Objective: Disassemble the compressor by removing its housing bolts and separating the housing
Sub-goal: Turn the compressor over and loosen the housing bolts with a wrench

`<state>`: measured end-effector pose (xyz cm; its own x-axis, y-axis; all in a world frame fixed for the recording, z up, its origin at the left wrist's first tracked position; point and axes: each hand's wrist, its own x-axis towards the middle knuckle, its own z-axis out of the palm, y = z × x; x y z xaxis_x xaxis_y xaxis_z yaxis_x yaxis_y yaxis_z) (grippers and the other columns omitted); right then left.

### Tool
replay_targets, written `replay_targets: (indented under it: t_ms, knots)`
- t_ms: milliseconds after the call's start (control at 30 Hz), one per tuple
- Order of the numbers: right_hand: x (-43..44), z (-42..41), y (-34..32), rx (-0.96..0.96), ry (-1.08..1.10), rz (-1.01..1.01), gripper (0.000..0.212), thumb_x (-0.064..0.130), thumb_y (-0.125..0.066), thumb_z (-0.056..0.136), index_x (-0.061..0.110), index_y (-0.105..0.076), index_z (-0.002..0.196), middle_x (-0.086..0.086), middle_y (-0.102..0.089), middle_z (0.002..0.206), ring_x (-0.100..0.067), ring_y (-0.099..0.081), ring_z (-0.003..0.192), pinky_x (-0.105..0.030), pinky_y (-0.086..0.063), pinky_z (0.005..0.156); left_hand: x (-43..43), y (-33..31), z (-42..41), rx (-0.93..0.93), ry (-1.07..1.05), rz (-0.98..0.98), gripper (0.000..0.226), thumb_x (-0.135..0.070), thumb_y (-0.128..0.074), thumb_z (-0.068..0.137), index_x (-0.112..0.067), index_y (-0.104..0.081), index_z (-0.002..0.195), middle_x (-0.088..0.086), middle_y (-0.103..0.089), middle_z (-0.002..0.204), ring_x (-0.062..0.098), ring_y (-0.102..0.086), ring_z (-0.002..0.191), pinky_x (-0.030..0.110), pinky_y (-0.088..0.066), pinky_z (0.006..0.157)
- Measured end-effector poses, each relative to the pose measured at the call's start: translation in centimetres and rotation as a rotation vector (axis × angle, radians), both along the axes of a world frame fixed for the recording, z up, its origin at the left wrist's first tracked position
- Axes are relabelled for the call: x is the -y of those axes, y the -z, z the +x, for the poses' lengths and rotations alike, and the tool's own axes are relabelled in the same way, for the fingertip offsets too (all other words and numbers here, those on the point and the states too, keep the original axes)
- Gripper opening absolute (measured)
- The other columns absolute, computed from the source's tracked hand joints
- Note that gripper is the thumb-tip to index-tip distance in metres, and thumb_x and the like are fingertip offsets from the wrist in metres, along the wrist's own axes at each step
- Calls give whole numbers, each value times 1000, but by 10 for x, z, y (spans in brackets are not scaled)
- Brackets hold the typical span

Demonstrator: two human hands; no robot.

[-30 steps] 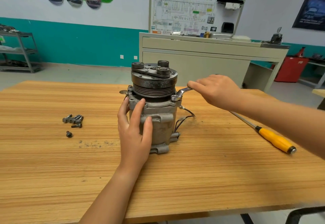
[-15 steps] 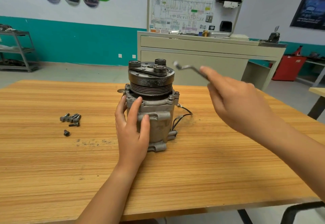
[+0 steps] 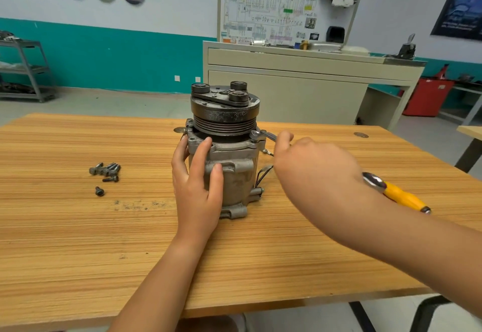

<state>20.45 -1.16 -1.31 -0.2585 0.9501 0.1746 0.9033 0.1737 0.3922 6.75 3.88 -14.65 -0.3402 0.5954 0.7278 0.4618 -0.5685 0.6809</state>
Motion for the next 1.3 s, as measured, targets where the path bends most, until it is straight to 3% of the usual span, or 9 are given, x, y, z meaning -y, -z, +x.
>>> replay_targets:
  t_ms: [200,333,433,633,767,900,1033,1167,1300]
  knots:
    - [4,-9,0,66,-25,-53,56,-8,-31,91,-12,-2,140,-25,-40,125,-19,-27,66,-28,-24,40,0,0,0,2,0,-1,44,-25,-46,90,-52,-34,123,-17,-17,141,12,-21,139,42,-27,112]
    - [0,4,7,219,-98,44,63,-9,-34,91,-8,3,142,-16,-48,97,-14,-29,47,-28,-18,34,0,0,-1,7,0,-8,43,-26,-46,90,-52,-34,123,-14,-17,143,14,-21,140,47,-28,112]
    - [-12,17,2,299,-164,112,67,-7,-36,90,-3,5,143,-6,-28,68,-18,-28,44,-28,-19,33,1,0,-1,1,5,-12,44,-27,-45,90,-54,-34,123,-15,-17,143,12,-20,140,42,-27,113]
    - [-58,54,-7,328,-329,246,56,9,-36,94,20,2,133,-1,-21,66,-15,-29,46,-26,-18,38,0,0,-2,-8,7,-14,44,-27,-45,90,-55,-33,122,-23,-15,139,11,-20,139,34,-26,111]
    - [-102,54,2,148,-434,303,38,-1,-44,87,10,-37,123,-9,-57,87,-27,-54,70,-33,-40,57,-1,0,-1,-10,7,-13,44,-29,-45,90,-56,-34,122,-28,-14,139,6,-20,138,34,-26,111]
    - [-134,28,24,-187,-652,483,26,-20,-59,68,-6,-64,89,-22,-68,85,-32,-67,75,-50,-51,78,-2,3,-4,-23,-12,-1,39,-40,-42,89,-51,-35,126,-31,-12,139,3,-19,137,39,-27,112]
    - [-135,23,38,-415,-691,512,23,-17,-61,72,-5,-66,92,-18,-69,85,-31,-67,76,-45,-51,74,0,0,-3,-26,-7,-26,39,-45,-38,87,-56,-32,124,-33,-10,139,5,-20,137,43,-27,112]
    - [-106,45,24,-833,-522,482,31,7,-43,96,1,-48,125,-4,-57,72,-29,-53,65,-36,-41,55,1,0,-3,-19,-4,-37,39,-42,-41,88,-56,-32,123,-29,-12,138,4,-18,136,47,-28,112]
    - [-60,58,16,-639,-370,381,35,17,-37,97,11,-40,131,5,-39,56,-25,-40,50,-31,-23,47,1,0,-1,-9,-9,-40,38,-41,-40,88,-55,-32,122,-19,-16,141,6,-19,136,50,-29,110]
